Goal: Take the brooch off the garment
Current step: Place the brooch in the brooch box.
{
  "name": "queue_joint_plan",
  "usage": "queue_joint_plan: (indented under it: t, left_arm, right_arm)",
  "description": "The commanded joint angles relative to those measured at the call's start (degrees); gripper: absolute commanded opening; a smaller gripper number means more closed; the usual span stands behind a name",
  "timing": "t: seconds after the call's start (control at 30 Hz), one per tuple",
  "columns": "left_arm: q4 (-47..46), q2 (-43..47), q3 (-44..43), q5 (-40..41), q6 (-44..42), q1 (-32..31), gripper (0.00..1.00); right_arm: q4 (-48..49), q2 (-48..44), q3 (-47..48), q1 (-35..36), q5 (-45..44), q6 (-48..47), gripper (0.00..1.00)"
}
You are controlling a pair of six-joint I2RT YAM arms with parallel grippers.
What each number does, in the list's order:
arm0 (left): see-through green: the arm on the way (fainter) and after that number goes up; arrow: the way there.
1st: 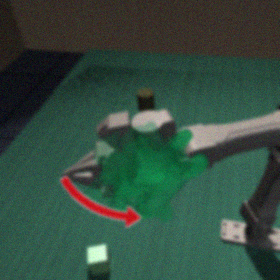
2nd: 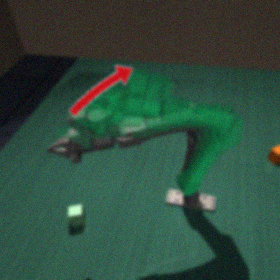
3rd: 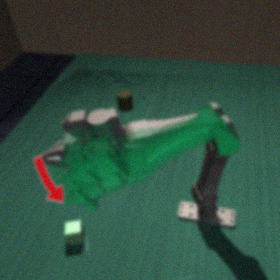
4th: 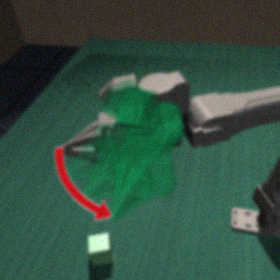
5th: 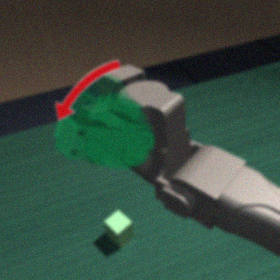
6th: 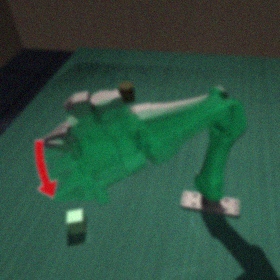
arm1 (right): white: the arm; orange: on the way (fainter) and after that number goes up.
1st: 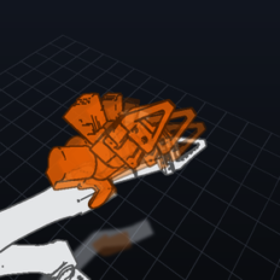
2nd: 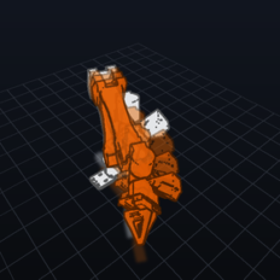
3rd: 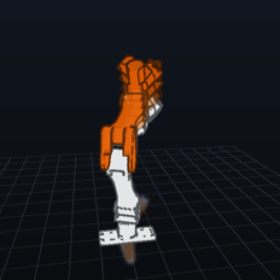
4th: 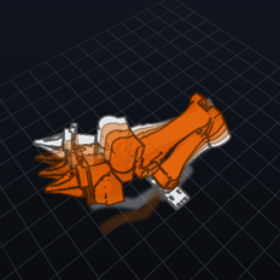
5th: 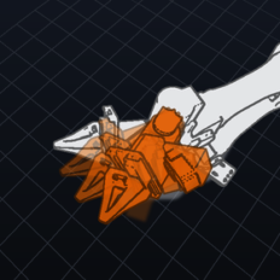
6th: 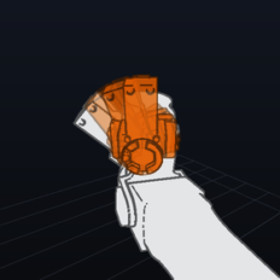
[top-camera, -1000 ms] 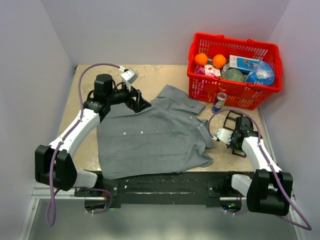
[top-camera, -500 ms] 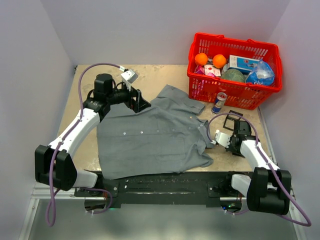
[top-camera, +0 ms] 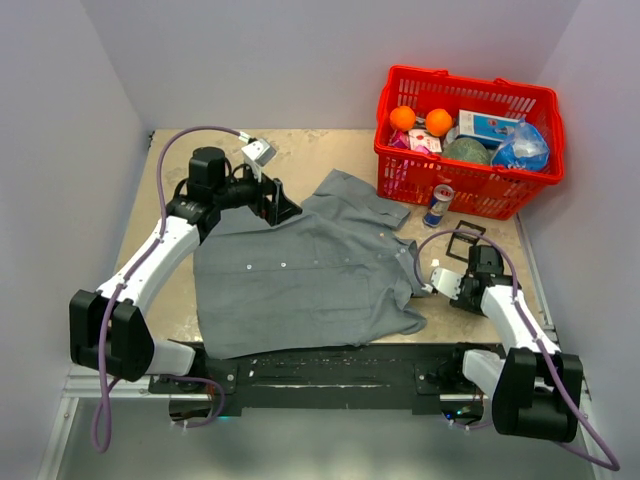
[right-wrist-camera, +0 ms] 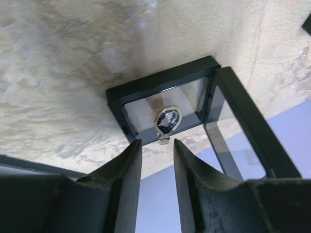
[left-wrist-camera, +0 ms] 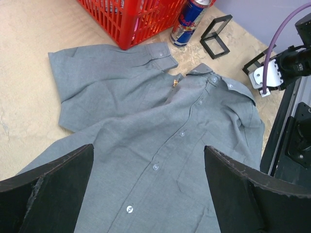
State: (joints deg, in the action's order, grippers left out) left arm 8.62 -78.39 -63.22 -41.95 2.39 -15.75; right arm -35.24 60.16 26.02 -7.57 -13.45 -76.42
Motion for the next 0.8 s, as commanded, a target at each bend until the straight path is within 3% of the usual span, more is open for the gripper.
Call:
queue_joint_plan:
  t: [0.0, 0.2, 0.37, 0.47, 0.5, 0.57, 0.63, 0.77]
  left_arm:
    - [-3.52, -0.27, -1.73, -1.55, 1.82, 0.54, 1.00]
    - [-7.65, -2.64, -1.20, -3.57, 3.32, 0.54, 1.00]
    - [-10.90, -6.06, -2.34, -5.15, 4.81, 0.54, 1.00]
    - [-12.05, -7.83, -1.82, -6.38, 5.43, 0.19, 1.00]
    - [-12.05, -8.27, -1.64, -6.47, 5.34, 0.02, 1.00]
    - [-11.18, -9.67, -1.20, -6.30, 5.43, -0.16, 1.00]
    - [-9.77, -11.60, -1.11, -5.78, 4.91, -0.25, 1.00]
    - [2.15, -16.00, -3.13, -4.19, -1.05, -0.25, 1.00]
  right_arm:
    - [-4.48, -2.15, 2.10, -0.16, 1.76, 1.62, 0.38]
    - [-18.26, -3.73, 12.81, -0.16, 7.99, 5.40, 0.44]
    - [-30.75, -1.63, 27.66, -0.16, 13.36, 11.46, 0.54]
    - [-34.44, 0.74, 34.69, -0.07, 19.93, 15.07, 0.54]
    - [-35.32, 1.62, 36.71, 0.10, 26.40, 16.38, 0.54]
    - [-34.20, 5.22, 41.73, 2.02, 30.22, 23.37, 0.55]
    - [-27.62, 10.03, 44.89, 8.86, 30.68, 29.29, 0.55]
    - [-17.25, 19.60, 50.08, 18.10, 33.40, 40.18, 0.56]
